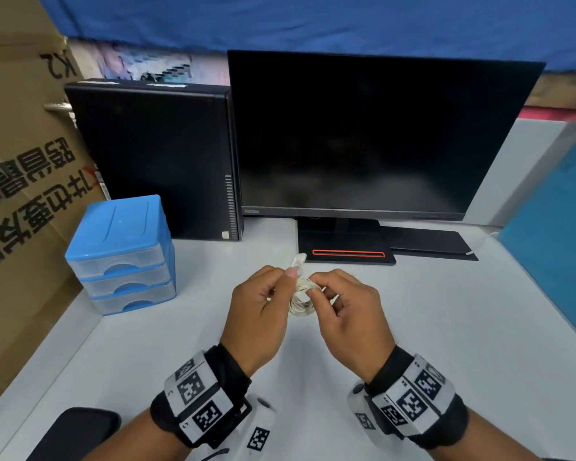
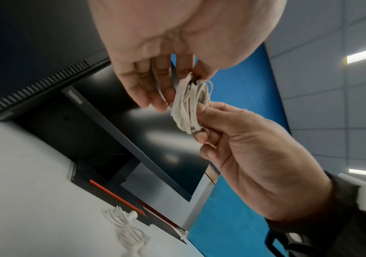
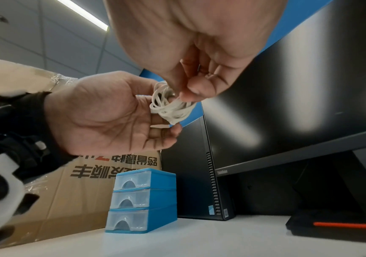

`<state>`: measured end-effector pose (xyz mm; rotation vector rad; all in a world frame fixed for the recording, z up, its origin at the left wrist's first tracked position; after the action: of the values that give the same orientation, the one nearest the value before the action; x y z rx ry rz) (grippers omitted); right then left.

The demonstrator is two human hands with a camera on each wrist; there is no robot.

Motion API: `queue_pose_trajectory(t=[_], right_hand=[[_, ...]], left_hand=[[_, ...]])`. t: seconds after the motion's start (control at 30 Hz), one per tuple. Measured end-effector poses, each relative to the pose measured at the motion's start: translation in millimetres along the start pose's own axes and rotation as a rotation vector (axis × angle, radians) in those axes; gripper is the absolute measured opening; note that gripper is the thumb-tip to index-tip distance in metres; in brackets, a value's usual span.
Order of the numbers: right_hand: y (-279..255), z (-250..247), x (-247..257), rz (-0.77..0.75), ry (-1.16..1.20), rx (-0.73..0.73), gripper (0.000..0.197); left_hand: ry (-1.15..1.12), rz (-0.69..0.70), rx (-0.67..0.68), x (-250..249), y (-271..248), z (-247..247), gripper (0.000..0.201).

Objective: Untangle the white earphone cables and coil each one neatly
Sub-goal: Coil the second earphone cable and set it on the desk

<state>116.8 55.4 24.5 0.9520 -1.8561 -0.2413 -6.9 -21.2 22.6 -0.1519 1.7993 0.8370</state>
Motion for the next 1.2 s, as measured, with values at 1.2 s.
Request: queue_pose_trajectory(t=[1.2], right_hand=[[3, -6, 0, -0.016, -0.200, -0.025, 0.024]], left_hand=[[-0.076, -0.163, 0.181, -4, 7, -7, 0.032]])
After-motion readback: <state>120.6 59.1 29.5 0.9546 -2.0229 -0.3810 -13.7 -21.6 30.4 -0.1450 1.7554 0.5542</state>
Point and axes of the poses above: each hand's wrist, its own y-axis towards the middle knuckle, its own z-axis out of the palm, x = y × z, the point moved 4 cm from there along y, towards the middle knuckle, and after that the axes turned 7 degrees about z, right-handed, at the moved point
